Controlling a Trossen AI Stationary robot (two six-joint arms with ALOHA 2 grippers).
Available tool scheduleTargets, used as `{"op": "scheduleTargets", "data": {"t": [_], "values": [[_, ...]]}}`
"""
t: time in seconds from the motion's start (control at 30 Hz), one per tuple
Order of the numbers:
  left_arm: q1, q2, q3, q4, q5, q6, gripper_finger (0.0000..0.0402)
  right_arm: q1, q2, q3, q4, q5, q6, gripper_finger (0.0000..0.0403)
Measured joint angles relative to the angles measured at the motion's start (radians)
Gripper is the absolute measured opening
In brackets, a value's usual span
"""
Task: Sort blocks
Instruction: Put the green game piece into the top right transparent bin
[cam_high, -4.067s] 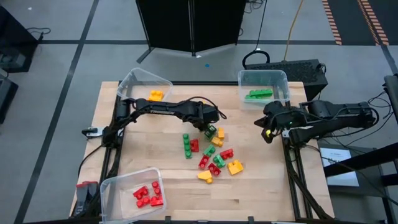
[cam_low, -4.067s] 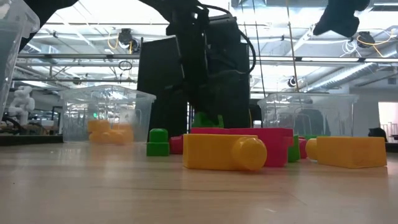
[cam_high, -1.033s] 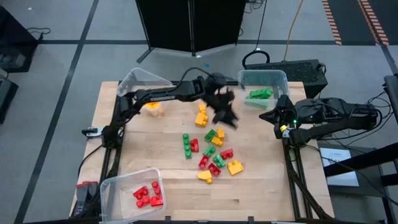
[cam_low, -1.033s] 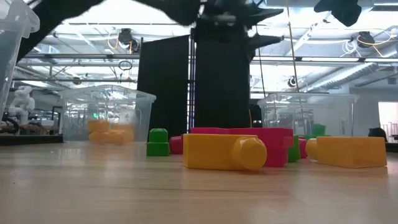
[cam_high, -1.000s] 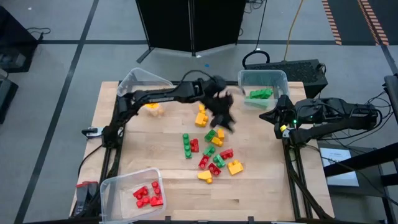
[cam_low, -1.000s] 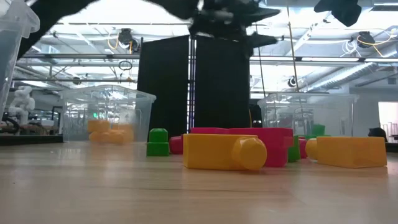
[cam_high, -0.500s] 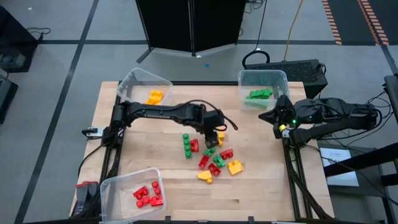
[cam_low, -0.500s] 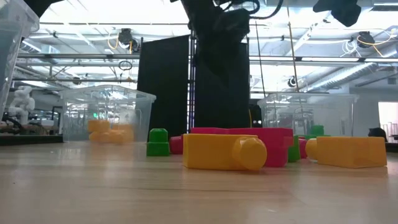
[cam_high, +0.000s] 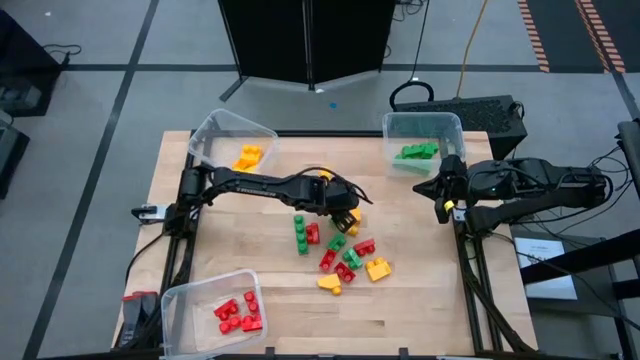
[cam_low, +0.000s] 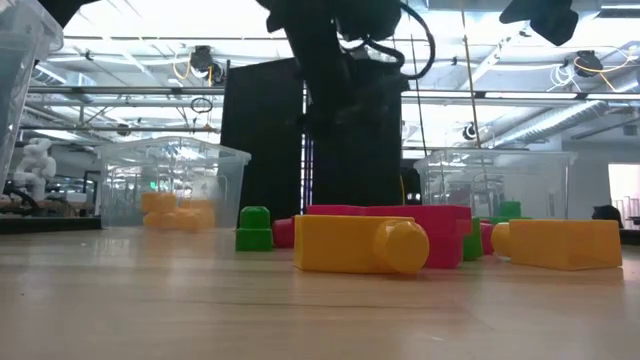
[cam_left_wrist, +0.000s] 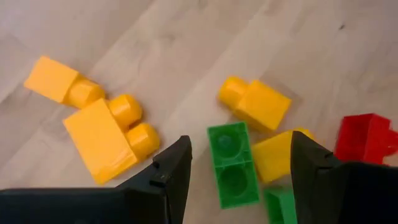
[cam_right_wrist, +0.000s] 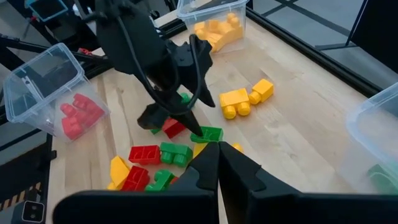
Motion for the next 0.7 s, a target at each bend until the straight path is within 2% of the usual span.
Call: {"op": "scheduleTargets", "data": {"t": [0.3, 0.6, 0.7], "values": [[-0.001, 0.068, -0.025, 0.07, -0.006, 0.0, 0.0164, 0.0, 0.008, 0.0, 0.001, 0.0, 0.019, 0.0006], [0.001, 0.14, -0.029, 0.044, 0.019, -0.029, 0.0164, 0.0, 0.013, 0.0, 0.0, -0.003, 0.026, 0.0006], [-0.001, 0.129, -0.024, 0.042, 0.025, -0.026, 0.0159, 0.0, 0.013, 0.0, 0.0, -0.003, 0.026, 0.0006]]}}
